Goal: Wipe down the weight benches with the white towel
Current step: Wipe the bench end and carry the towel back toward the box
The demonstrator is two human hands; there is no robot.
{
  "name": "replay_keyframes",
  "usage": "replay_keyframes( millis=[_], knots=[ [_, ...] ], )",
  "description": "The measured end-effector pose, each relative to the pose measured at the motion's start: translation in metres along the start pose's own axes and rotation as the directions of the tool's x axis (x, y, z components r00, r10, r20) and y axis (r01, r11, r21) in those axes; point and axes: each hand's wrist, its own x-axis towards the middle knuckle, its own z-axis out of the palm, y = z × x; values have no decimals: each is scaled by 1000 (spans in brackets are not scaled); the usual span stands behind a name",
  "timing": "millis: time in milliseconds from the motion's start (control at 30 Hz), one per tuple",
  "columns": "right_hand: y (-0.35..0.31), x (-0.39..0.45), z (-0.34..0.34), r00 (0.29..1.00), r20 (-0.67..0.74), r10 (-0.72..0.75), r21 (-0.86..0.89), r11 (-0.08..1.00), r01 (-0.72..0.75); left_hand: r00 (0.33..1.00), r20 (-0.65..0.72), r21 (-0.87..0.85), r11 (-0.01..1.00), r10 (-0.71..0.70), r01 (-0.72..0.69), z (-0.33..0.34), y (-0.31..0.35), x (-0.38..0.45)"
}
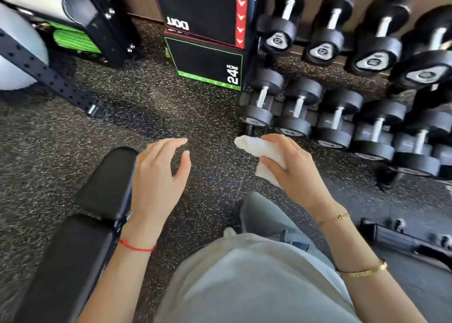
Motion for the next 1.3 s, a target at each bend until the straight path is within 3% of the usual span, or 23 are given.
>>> replay_keyframes(
  millis=[233,600,867,1300],
  knots=[
    [-14,125,31,996,40,-75,-2,997,75,998,-28,-16,998,-60,59,0,-50,102],
    [-45,386,32,987,-17,-161,51,985,162,990,-139,-15,1000,-27,25,-19,-113,346],
    [-50,541,38,991,-49,-128,21,991,129,993,-122,-49,999,0,-6,-8,-155,503],
    [-66,799,65,977,-211,26,13,1000,-24,979,-45,-61,977,200,-202,8,-245,803]
  ],
)
